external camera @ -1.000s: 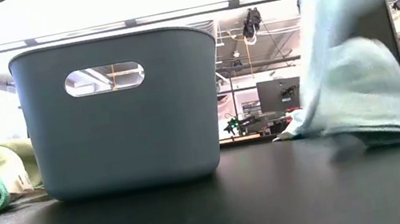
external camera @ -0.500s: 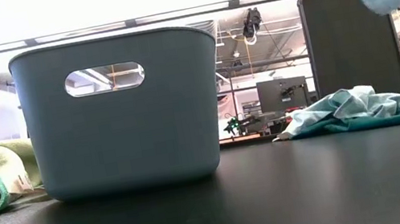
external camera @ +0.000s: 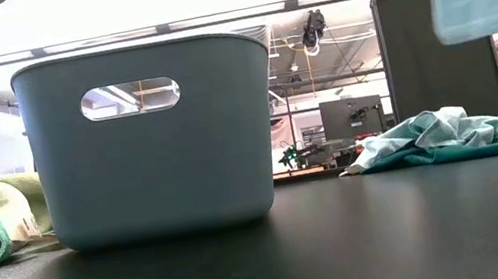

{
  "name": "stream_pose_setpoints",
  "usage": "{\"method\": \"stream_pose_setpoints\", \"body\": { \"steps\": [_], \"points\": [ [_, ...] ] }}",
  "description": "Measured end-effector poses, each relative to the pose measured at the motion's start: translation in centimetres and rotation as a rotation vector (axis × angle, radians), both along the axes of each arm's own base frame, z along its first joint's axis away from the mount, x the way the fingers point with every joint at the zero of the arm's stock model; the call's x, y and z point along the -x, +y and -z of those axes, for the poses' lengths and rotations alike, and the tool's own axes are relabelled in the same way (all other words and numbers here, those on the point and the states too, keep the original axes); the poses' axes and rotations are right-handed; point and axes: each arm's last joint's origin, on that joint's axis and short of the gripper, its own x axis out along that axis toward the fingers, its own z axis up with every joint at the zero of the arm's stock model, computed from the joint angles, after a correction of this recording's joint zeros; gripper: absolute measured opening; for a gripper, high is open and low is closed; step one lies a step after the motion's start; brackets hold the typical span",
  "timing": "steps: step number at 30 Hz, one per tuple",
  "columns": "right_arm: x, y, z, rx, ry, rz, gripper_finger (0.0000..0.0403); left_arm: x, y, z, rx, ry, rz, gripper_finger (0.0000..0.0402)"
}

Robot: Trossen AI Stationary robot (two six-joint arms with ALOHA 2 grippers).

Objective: Sort microfiber towel by color & place in baskets
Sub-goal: Put the bottom blue microfiber cloth into the yellow bin

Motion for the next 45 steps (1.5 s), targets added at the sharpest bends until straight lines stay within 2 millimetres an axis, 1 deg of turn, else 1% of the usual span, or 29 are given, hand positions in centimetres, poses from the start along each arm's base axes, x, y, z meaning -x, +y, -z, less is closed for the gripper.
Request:
{"method": "stream_pose_setpoints", "body": {
  "steps": [3, 6, 9, 10, 11, 18, 20, 22, 23, 25, 29, 31, 33, 36, 39, 45],
  "points": [
    [0.0, 0.1, 0.0, 0.003, 0.000, -0.041, 0.0012, -0.4, -0.2, 0.2, 0.008, 0.003, -0.018, 0.0230],
    [-0.4, 0.8, 0.1, 0.012, 0.015, -0.084, 0.0012, -0.4, -0.2, 0.2, 0.005, -0.003, -0.039, 0.0230],
    [-3.0, 3.4, 0.7, 0.048, 0.082, -0.131, 0.0012, -0.1, 0.1, 0.0, 0.017, -0.028, -0.068, 0.0230],
    [-4.1, 4.6, 1.1, 0.061, 0.118, -0.145, 0.0012, 0.1, 0.2, -0.1, 0.022, -0.037, -0.075, 0.0230],
    [-4.6, 5.3, 1.2, 0.062, 0.135, -0.161, 0.0012, 0.3, 0.3, -0.2, 0.024, -0.048, -0.087, 0.0230],
    [-7.1, 10.9, 2.1, 0.043, 0.204, -0.268, 0.0012, 1.8, 1.4, -0.7, -0.015, -0.087, -0.178, 0.0230],
    [-7.7, 12.2, 2.8, 0.059, 0.253, -0.276, 0.0012, 2.2, 1.6, -0.8, -0.022, -0.094, -0.189, 0.0230],
    [-8.2, 13.6, 4.2, 0.125, 0.332, -0.256, 0.0012, 2.5, 1.8, -0.9, -0.033, -0.094, -0.187, 0.0230],
    [-8.3, 14.0, 4.8, 0.156, 0.368, -0.239, 0.0012, 2.5, 1.8, -0.9, -0.041, -0.091, -0.186, 0.0230],
    [-8.0, 14.2, 5.6, 0.211, 0.432, -0.207, 0.0012, 2.7, 1.9, -1.0, -0.055, -0.086, -0.183, 0.0230],
    [-7.4, 13.9, 7.8, 0.353, 0.650, -0.130, 0.0012, 2.7, 1.9, -1.0, -0.053, -0.089, -0.183, 0.0230],
    [-6.9, 13.7, 8.8, 0.416, 0.763, -0.082, 0.0012, 2.7, 1.9, -1.0, -0.052, -0.088, -0.181, 0.0230],
    [-6.1, 13.5, 9.4, 0.474, 0.840, -0.048, 0.0012, 2.6, 1.8, -1.0, -0.045, -0.089, -0.181, 0.0230],
    [-5.6, 13.7, 10.4, 0.574, 0.901, -0.038, 0.0012, 2.4, 1.7, -0.9, -0.038, -0.087, -0.176, 0.0230],
    [-6.2, 14.7, 11.9, 0.661, 0.896, -0.060, 0.0012, 2.0, 1.5, -0.8, -0.042, -0.075, -0.171, 0.0230],
    [-7.3, 16.6, 15.9, 0.819, 0.978, -0.029, 0.0012, 1.2, 1.0, -0.5, -0.013, -0.066, -0.147, 0.0230]
  ]
}}
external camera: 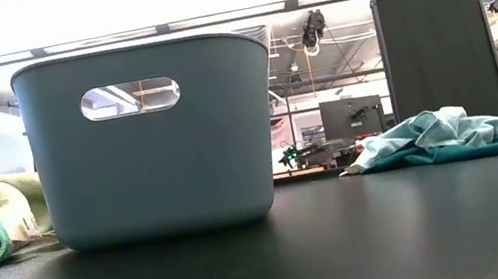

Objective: Sort microfiber towel by color & place in baskets
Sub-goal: Put the bottom blue microfiber cloth into the yellow bin

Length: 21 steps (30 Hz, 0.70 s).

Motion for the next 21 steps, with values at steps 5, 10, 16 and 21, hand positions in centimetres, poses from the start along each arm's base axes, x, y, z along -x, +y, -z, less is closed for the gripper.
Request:
{"method": "stream_pose_setpoints", "body": {
  "steps": [5, 10, 16, 21],
  "points": [
    [-1.3, 2.3, 3.9, 0.053, 0.027, -0.029, 0.0012, -1.1, -0.6, 0.4, -0.009, 0.031, 0.003, 0.0230],
    [-2.6, 4.3, 8.5, 0.010, 0.022, 0.044, 0.0012, -2.0, -1.2, 0.9, 0.009, 0.048, 0.011, 0.0230],
    [-3.2, 6.0, 15.4, 0.048, 0.051, 0.066, 0.0013, -3.2, -1.9, 1.5, -0.001, 0.093, 0.031, 0.0230],
    [-3.2, 7.0, 19.1, 0.030, 0.249, 0.060, 0.0024, -3.8, -2.3, 1.8, 0.009, 0.121, 0.078, 0.0230]
  ]
}}
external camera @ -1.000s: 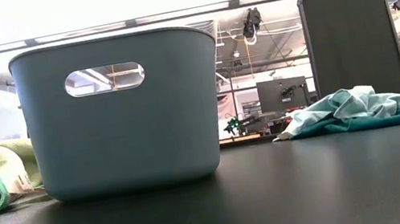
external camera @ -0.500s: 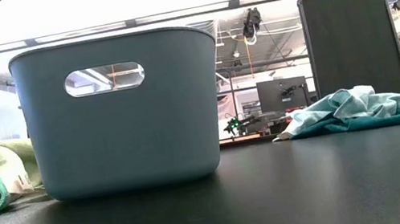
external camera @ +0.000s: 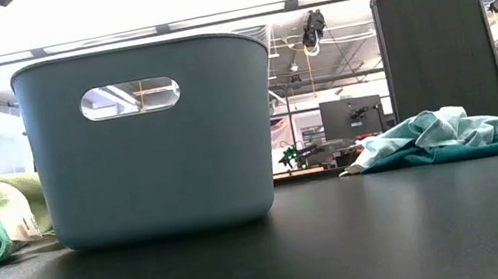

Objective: Sort microfiber towel by color & place in baskets
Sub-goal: Put the bottom blue microfiber cloth into the yellow bin

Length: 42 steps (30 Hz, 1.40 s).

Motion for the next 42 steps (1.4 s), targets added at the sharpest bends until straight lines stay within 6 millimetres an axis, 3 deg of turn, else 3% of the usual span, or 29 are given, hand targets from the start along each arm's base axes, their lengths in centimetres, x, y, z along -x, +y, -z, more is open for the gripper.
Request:
{"method": "stream_pose_setpoints", "body": {
  "steps": [4, 9, 12, 14, 18, 26, 33, 38, 42],
  "points": [
    [0.0, 0.6, -1.6, -0.073, 0.024, -0.023, 0.0072, 0.0, -0.1, 0.1, 0.022, 0.010, 0.044, 0.0230],
    [0.1, -0.4, -7.8, -0.144, -0.130, 0.034, 0.0156, 0.1, -0.1, 0.0, 0.019, 0.013, 0.045, 0.0230],
    [0.8, -2.7, -10.6, 0.024, -0.274, 0.156, 0.0196, 0.1, -0.1, 0.1, -0.005, 0.028, 0.052, 0.0230],
    [1.4, -4.7, -11.1, 0.194, -0.306, 0.230, 0.0212, 0.1, -0.1, 0.1, -0.011, 0.034, 0.054, 0.0230],
    [1.6, -6.9, -9.9, 0.440, -0.293, 0.314, 0.0220, 0.1, -0.1, 0.4, -0.014, 0.065, 0.077, 0.0230],
    [0.7, -7.2, -3.1, 0.506, -0.161, 0.336, 0.0215, 0.1, -0.4, 0.9, 0.025, 0.136, 0.179, 0.0230],
    [0.1, -4.8, -3.4, 0.058, -0.104, 0.070, 0.0211, 0.0, -0.6, 1.1, 0.059, 0.164, 0.253, 0.0230],
    [-0.2, -4.2, -1.6, 0.004, -0.124, -0.001, 0.0206, 0.0, -0.7, 1.1, 0.053, 0.167, 0.255, 0.0230],
    [0.1, -3.7, -0.7, -0.167, 0.008, -0.026, 0.0205, 0.3, -0.6, 1.0, 0.067, 0.179, 0.292, 0.0230]
  ]
}}
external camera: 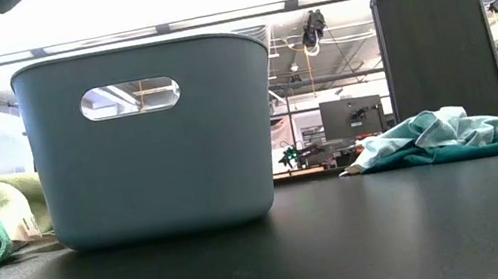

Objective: Sort microfiber towel by color & place in baskets
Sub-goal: Put the bottom blue microfiber cloth into the yellow bin

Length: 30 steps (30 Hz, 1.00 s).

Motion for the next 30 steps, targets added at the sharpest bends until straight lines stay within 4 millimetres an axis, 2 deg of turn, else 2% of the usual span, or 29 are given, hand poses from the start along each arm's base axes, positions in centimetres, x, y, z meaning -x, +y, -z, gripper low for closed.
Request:
{"method": "stream_pose_setpoints", "body": {
  "steps": [3, 6, 8, 11, 14, 17, 21, 24, 27, 30],
  "points": [
    [0.2, 0.4, -2.0, -0.115, 0.080, -0.022, 0.0203, 0.3, 0.1, -0.5, 0.004, 0.010, 0.014, 0.0230],
    [0.2, 0.2, -5.1, -0.138, 0.022, 0.000, 0.0198, 0.6, 0.3, -0.9, -0.002, 0.015, 0.014, 0.0230],
    [0.1, -0.3, -6.6, -0.091, -0.072, 0.038, 0.0195, 0.8, 0.4, -1.1, -0.002, 0.015, 0.013, 0.0230],
    [0.2, -1.7, -7.1, 0.095, -0.211, 0.155, 0.0191, 0.9, 0.5, -1.3, -0.023, 0.020, 0.019, 0.0230],
    [0.2, -2.7, -5.7, 0.249, -0.260, 0.217, 0.0186, 0.9, 0.5, -1.3, -0.028, 0.022, 0.021, 0.0230],
    [0.0, -2.6, -2.9, 0.306, -0.237, 0.227, 0.0182, 0.9, 0.5, -1.3, -0.030, 0.025, 0.021, 0.0230],
    [-0.4, -1.0, 1.8, 0.173, -0.202, 0.167, 0.0186, 1.0, 0.5, -1.2, -0.031, 0.032, 0.021, 0.0230],
    [0.2, -0.8, 4.5, 0.179, -0.037, 0.108, 0.0193, 1.0, 0.6, -1.1, -0.033, 0.041, 0.019, 0.0230],
    [0.9, -1.5, 5.3, 0.275, 0.102, 0.089, 0.0200, 1.1, 0.6, -1.1, -0.037, 0.048, 0.019, 0.0230],
    [0.9, -1.6, 4.0, 0.288, 0.105, 0.037, 0.0210, 1.3, 0.8, -0.9, -0.046, 0.065, 0.020, 0.0230]
  ]
}}
